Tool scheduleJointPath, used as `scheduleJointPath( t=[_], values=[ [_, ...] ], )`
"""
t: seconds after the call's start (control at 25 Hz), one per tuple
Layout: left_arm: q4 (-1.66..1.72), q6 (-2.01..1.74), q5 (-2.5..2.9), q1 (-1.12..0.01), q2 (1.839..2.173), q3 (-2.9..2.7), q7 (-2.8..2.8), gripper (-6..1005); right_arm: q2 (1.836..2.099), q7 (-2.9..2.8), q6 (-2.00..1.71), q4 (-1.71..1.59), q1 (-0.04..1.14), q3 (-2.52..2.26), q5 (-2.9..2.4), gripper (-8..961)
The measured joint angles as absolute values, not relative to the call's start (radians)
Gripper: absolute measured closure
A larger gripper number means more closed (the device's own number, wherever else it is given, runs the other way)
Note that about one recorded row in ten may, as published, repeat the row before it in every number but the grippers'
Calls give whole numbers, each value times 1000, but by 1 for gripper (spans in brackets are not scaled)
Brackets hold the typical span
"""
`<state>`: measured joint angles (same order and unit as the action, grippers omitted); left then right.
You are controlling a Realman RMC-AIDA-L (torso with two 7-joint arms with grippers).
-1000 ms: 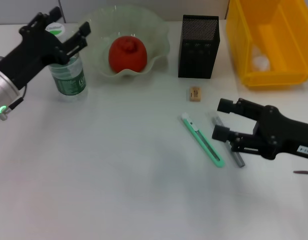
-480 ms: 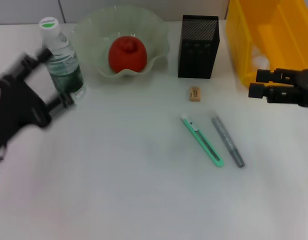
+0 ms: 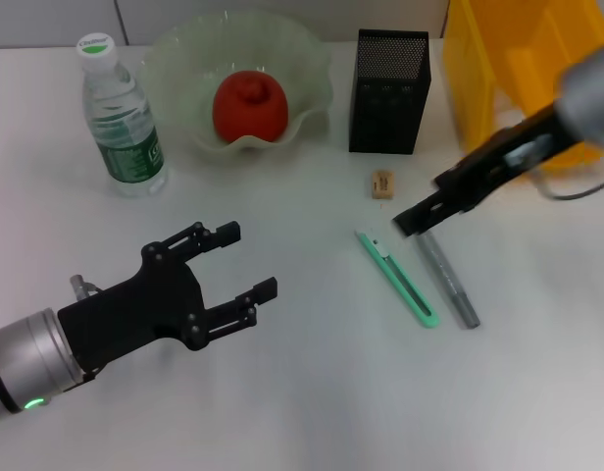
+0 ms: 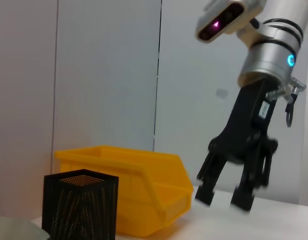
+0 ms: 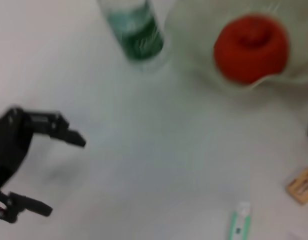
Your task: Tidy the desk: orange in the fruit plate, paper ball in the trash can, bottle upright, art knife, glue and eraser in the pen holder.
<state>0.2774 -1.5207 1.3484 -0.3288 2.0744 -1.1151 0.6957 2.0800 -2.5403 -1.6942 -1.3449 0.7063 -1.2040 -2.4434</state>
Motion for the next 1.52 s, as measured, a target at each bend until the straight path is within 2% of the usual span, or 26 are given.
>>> scheduleJointPath(
  t=[0.16, 0.56, 0.8, 1.12, 1.52],
  values=[
    [275, -1518, 1347, -327, 2072, -1114, 696, 222, 2084, -2693, -1547, -1249, 788, -1455, -2522, 116],
    [275, -1518, 1347, -320, 2070, -1108, 695, 223, 2088, -2814, -1334, -987, 894, -1622, -2529, 119],
    [275, -1517, 1346, -321, 2071, -1109, 695, 223, 2091, -2838, -1275, -906, 916, -1635, -2521, 121],
    [275, -1511, 1343, -321, 2071, -1108, 695, 223, 2092, -2860, -1243, -851, 932, -1654, -2508, 171],
    [273, -1505, 1343, -320, 2073, -1109, 695, 222, 2092, -2861, -1228, -782, 966, -1675, -2496, 378]
  ],
)
